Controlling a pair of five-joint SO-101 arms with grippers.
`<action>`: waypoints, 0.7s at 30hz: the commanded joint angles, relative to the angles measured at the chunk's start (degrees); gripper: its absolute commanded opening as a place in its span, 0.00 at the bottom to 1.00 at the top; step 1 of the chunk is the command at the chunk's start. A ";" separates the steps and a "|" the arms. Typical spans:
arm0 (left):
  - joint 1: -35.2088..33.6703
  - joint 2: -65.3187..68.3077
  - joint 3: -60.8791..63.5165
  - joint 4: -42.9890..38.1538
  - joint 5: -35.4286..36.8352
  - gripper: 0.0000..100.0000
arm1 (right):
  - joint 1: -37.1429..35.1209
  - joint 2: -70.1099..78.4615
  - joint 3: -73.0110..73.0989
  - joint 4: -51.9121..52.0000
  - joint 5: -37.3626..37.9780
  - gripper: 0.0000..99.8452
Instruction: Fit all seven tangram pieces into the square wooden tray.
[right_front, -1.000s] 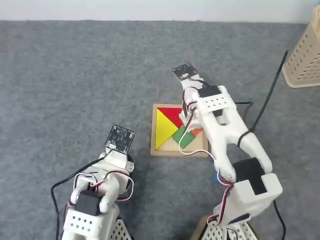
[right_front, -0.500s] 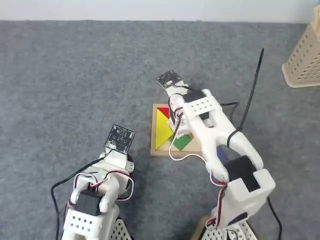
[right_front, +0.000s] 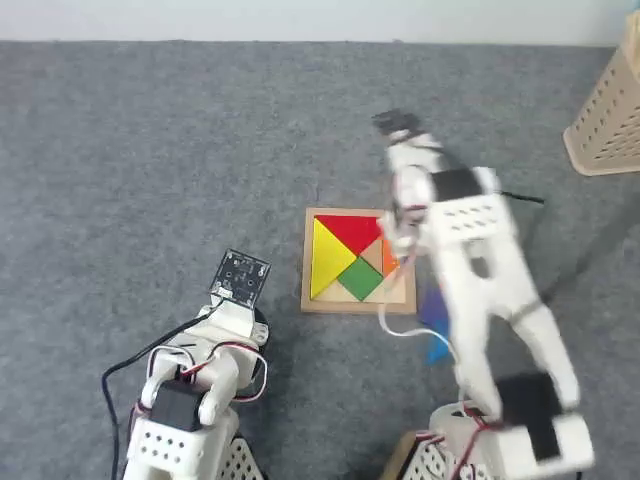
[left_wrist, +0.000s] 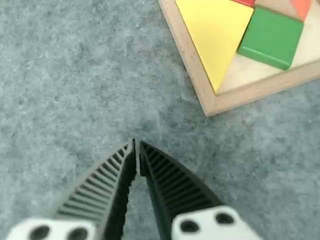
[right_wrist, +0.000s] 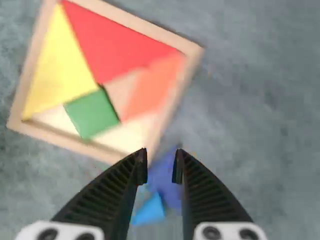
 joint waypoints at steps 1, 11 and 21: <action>0.18 -1.14 -1.10 0.35 0.35 0.01 | 6.02 -6.81 2.99 3.56 4.40 0.02; 0.18 -1.14 -1.10 0.35 0.35 0.01 | 5.32 -9.71 25.67 -7.96 13.71 0.02; 0.18 -1.14 -1.10 0.35 0.35 0.01 | -3.65 -9.54 29.63 -10.15 8.26 0.17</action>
